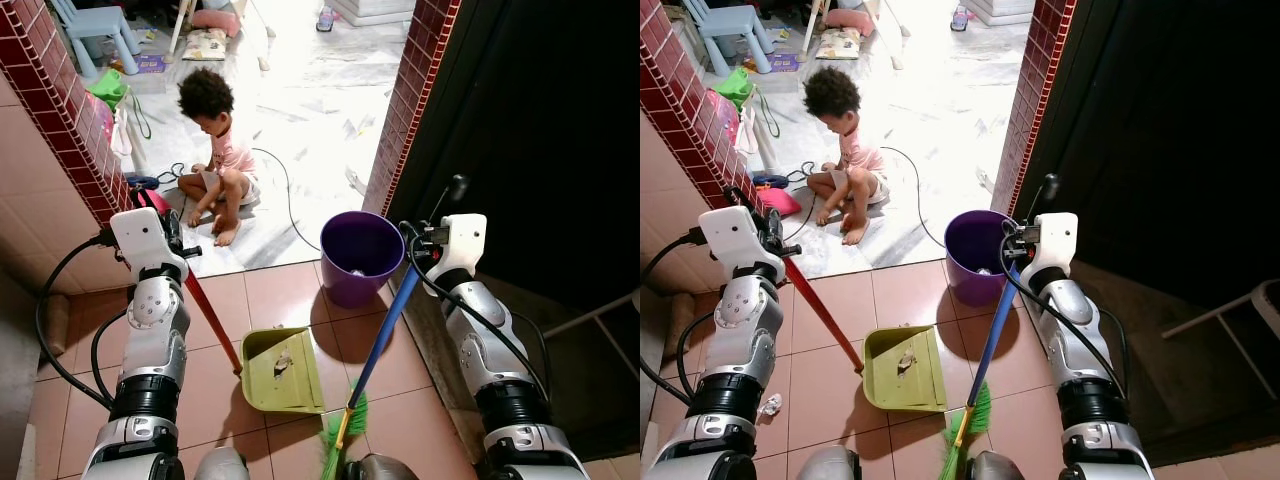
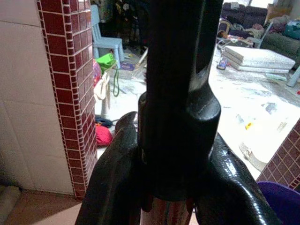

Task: Sweep floor

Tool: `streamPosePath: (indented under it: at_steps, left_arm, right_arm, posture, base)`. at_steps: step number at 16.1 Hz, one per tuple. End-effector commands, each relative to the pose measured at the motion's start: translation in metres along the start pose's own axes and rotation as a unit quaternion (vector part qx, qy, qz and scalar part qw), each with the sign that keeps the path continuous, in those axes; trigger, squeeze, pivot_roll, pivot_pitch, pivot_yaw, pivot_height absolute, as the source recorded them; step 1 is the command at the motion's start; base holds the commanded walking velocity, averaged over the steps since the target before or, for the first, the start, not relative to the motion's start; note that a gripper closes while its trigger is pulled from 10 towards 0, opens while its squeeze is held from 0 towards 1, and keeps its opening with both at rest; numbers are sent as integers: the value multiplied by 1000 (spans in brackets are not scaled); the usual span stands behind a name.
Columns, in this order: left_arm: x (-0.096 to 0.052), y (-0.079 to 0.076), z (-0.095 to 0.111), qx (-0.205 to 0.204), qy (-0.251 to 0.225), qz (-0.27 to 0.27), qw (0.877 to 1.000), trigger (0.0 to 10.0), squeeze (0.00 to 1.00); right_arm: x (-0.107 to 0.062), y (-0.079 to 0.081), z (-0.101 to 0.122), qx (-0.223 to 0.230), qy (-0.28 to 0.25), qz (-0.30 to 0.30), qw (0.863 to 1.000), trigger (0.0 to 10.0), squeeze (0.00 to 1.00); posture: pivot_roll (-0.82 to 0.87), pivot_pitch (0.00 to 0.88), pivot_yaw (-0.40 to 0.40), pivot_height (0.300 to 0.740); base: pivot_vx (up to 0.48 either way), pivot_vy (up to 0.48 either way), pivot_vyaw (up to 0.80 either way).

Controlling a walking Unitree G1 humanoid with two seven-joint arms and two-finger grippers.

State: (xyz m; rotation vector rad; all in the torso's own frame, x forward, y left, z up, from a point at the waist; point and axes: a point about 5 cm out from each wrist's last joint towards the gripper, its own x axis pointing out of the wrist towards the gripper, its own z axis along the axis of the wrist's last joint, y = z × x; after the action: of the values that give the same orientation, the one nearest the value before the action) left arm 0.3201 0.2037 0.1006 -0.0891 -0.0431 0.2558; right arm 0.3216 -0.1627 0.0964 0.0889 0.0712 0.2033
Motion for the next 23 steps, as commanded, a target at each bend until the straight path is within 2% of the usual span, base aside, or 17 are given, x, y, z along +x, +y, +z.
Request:
streamPosePath:
  at_steps: [1,2,6,10,12,13,14,18,23]
  left_arm:
    - [-4,2,15,-7,-25,-9,1000,10000,0]
    - [-8,3,27,-8,-40,-18,999,10000,0]
    - [-3,8,42,-5,-61,-6,998,10000,0]
    - [-5,7,51,0,-60,-7,998,10000,0]
    - [5,13,76,6,-99,13,995,10000,0]
    - [6,14,79,6,-103,16,995,10000,0]
    - [11,20,93,14,-120,36,992,10000,0]
    - [16,24,119,7,-155,53,986,10000,0]
    - [25,38,159,3,-216,118,969,10000,0]
  right_arm:
    - [-1,9,5,-23,-20,12,999,10000,0]
    - [-2,17,-2,-31,-13,28,999,10000,0]
    - [-4,16,-5,-30,-9,30,999,10000,0]
    - [-6,16,-6,-31,-12,27,999,10000,0]
    - [-9,11,-9,-36,-7,15,999,10000,0]
    - [-10,11,-10,-36,-8,15,999,10000,0]
    - [-12,9,-11,-36,-7,14,999,10000,0]
    - [-15,7,-14,-42,-2,11,999,10000,0]
    - [-15,6,-16,-48,5,16,999,10000,0]
  posture:
    - [-71,0,-12,740]
    - [-71,0,-12,740]
    - [-77,0,-11,740]
    - [-79,0,7,740]
    - [-79,0,18,740]
    - [-79,0,20,740]
    - [-82,0,22,740]
    - [-85,0,21,740]
    - [-86,0,12,740]
  base:
    - [0,0,0]
    - [0,0,0]
    - [0,0,-800]
    - [0,0,0]
    - [0,0,-800]
    - [0,0,-800]
    - [0,0,-438]
    - [0,0,0]
    - [0,0,0]
